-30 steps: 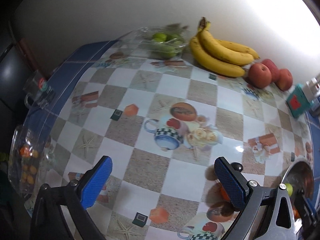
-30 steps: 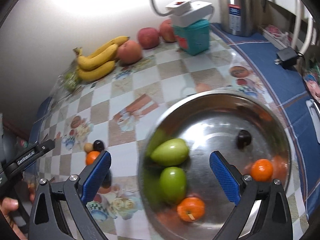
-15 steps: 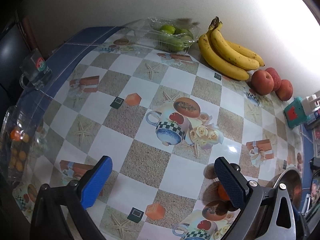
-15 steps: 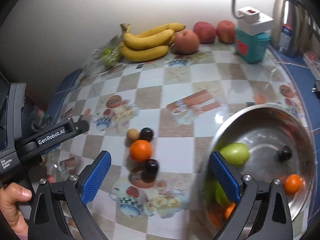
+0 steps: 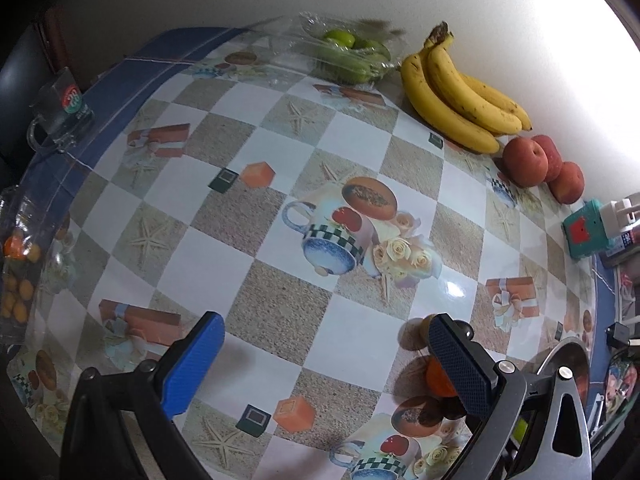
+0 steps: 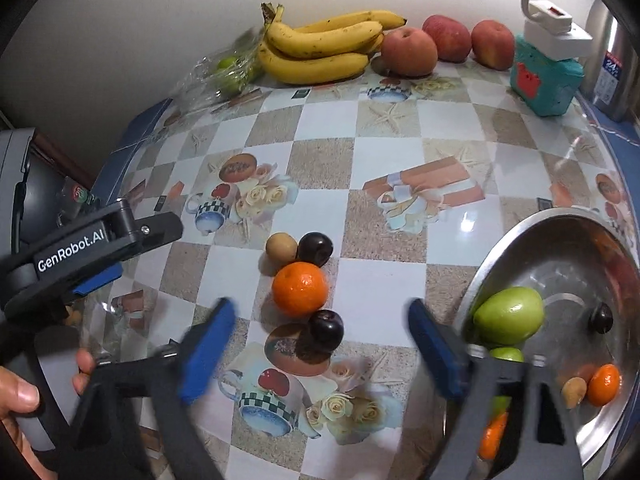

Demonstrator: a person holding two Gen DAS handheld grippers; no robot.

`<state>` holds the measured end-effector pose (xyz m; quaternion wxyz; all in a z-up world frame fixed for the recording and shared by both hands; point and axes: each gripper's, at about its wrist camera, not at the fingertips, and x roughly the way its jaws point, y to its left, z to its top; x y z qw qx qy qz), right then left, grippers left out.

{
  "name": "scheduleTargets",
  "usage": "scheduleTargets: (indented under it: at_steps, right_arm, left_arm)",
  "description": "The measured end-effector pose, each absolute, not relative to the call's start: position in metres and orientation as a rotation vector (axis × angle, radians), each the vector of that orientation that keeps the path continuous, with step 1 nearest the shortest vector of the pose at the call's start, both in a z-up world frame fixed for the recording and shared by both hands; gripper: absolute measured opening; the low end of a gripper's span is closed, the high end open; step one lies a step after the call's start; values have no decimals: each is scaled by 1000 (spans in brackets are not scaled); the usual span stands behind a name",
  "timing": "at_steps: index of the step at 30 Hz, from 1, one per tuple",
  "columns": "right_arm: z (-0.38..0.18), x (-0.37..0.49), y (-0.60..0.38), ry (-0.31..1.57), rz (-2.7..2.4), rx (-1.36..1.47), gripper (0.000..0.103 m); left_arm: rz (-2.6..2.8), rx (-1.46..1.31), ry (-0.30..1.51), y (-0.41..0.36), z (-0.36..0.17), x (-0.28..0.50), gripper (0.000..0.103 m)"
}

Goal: Organize fruits
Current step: 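Grasp a dark plum with the right tool while the left tool grasps the orange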

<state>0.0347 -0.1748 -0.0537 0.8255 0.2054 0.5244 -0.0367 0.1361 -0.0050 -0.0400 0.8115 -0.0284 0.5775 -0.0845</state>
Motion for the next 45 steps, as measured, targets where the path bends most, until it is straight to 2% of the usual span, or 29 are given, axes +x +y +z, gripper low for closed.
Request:
scheduleTargets:
  at_steps: [4, 7, 14, 18, 25, 35, 45]
  right_arm:
    - [-63, 38, -172, 1150, -79, 419, 67]
    - [-72, 41, -169, 1185, -73, 424, 55]
    - [-87, 48, -159, 1246, -58, 400, 43]
    - [-94, 51, -158, 1270, -64, 381, 41]
    - [-97, 51, -160, 1275, -78, 363, 28]
    - [-94, 47, -166, 1275, -86, 404, 25]
    - [-63, 24, -198, 1183, -146, 507, 25]
  left_arm:
    - [-187, -66, 1259, -8, -46, 137, 103]
    - [-190, -71, 1266, -9, -48, 136, 103]
    - [-202, -73, 1279, -12, -51, 137, 103]
    - [-204, -71, 1281, -14, -52, 136, 103]
    - [-209, -72, 1284, -14, -53, 136, 103]
    - [-216, -82, 1287, -15, -52, 136, 103]
    - [-275, -137, 1306, -20, -52, 136, 103]
